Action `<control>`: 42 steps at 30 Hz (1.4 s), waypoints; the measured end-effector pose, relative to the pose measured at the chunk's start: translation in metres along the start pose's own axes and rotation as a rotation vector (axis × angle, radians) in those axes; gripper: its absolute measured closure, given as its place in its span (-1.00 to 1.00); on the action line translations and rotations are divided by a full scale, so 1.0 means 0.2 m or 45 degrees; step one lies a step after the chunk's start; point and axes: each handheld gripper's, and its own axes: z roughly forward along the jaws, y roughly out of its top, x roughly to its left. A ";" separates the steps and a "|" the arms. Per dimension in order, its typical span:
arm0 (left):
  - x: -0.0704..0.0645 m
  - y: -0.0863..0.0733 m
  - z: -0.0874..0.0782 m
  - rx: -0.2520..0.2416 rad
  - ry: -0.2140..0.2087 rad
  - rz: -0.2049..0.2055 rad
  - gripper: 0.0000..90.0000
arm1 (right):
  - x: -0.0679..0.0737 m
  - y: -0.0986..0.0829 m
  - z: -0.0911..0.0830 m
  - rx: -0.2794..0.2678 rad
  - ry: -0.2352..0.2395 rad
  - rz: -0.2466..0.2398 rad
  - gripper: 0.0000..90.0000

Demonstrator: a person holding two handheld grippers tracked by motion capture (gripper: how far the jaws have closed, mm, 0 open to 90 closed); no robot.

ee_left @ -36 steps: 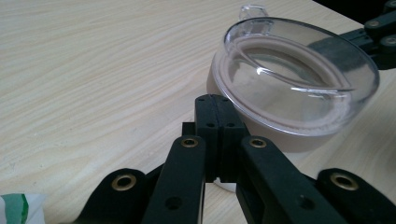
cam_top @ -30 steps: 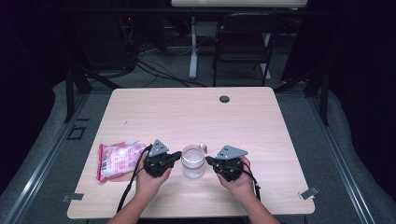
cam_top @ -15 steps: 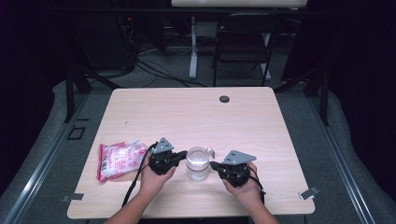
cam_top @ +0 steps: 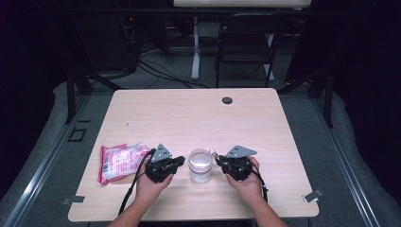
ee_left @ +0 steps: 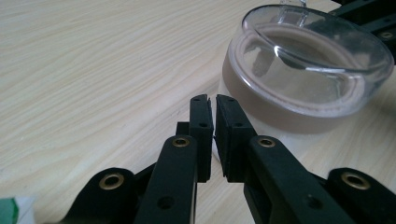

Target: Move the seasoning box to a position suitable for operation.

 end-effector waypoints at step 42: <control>-0.03 0.07 -0.07 -0.018 -0.062 0.069 0.63 | 0.15 -0.07 -0.16 0.074 -0.065 -0.029 0.78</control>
